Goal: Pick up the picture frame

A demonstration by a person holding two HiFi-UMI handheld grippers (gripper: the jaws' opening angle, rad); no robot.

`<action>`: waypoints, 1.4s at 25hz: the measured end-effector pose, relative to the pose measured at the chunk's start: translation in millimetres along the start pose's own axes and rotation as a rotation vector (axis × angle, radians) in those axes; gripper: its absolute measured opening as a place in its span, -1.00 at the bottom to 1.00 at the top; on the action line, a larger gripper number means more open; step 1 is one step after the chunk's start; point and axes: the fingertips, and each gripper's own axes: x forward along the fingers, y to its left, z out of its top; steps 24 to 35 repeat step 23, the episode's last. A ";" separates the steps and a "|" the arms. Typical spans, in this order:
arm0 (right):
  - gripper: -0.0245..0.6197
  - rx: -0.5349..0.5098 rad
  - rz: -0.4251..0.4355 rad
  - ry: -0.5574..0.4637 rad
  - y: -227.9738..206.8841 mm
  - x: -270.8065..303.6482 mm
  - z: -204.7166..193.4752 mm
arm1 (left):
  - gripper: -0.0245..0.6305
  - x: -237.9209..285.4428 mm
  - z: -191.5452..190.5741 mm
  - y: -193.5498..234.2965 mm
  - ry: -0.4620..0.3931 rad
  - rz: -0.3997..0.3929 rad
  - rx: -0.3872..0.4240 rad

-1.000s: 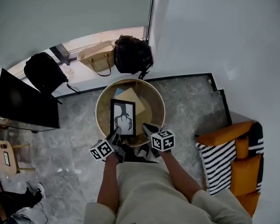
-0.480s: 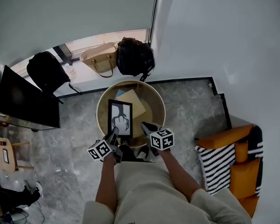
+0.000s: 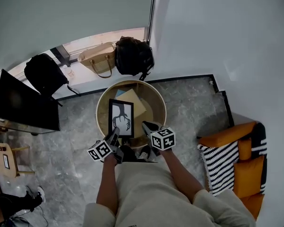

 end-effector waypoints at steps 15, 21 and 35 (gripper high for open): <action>-0.81 -0.017 -0.008 -0.007 5.5 0.5 -2.8 | -0.85 -4.2 1.7 -2.8 -0.015 -0.041 -0.001; -0.81 0.005 -0.015 -0.032 5.4 -1.9 -0.3 | -0.85 -7.4 -1.2 -0.3 -0.003 -0.039 0.000; -0.81 0.002 -0.015 -0.038 6.6 -1.8 1.6 | -0.85 -8.7 0.3 -0.2 -0.006 -0.039 0.003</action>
